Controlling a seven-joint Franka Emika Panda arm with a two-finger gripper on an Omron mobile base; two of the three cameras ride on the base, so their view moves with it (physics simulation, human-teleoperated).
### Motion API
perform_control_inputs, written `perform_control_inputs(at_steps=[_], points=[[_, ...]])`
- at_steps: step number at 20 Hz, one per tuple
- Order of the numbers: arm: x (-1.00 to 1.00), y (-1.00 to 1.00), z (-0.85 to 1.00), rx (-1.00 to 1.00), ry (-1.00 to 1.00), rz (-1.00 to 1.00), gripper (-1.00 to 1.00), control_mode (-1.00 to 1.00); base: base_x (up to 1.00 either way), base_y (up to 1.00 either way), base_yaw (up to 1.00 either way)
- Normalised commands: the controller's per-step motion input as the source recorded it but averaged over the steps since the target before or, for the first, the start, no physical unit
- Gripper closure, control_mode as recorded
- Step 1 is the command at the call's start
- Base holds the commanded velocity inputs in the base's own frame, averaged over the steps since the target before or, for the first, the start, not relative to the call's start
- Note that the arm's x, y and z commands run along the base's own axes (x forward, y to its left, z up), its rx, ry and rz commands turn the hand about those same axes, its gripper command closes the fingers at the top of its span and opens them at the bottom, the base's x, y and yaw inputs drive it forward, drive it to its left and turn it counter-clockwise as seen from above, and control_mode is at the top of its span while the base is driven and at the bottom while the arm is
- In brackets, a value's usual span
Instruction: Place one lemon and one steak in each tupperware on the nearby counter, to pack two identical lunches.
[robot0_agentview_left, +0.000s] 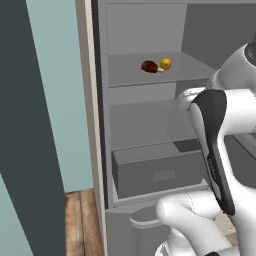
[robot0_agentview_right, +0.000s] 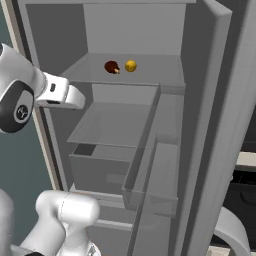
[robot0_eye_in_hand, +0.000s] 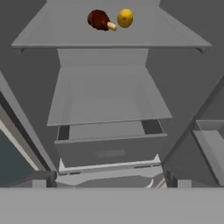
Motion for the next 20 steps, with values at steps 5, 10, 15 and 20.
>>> perform_control_inputs(at_steps=[5,10,15,20], points=[[0.66,-0.01,0.08,0.00,0.00,0.04,-1.00,-1.00,0.00,0.00,0.00],[0.56,0.00,0.00,0.00,-0.01,0.04,-1.00,-1.00,0.00,0.00,0.00],[0.44,-0.06,-0.01,0.00,-0.03,0.03,-1.00,-1.00,0.00,0.00,0.00],[0.44,-0.11,0.00,0.00,-0.05,0.02,-1.00,-1.00,0.00,0.00,0.00]])
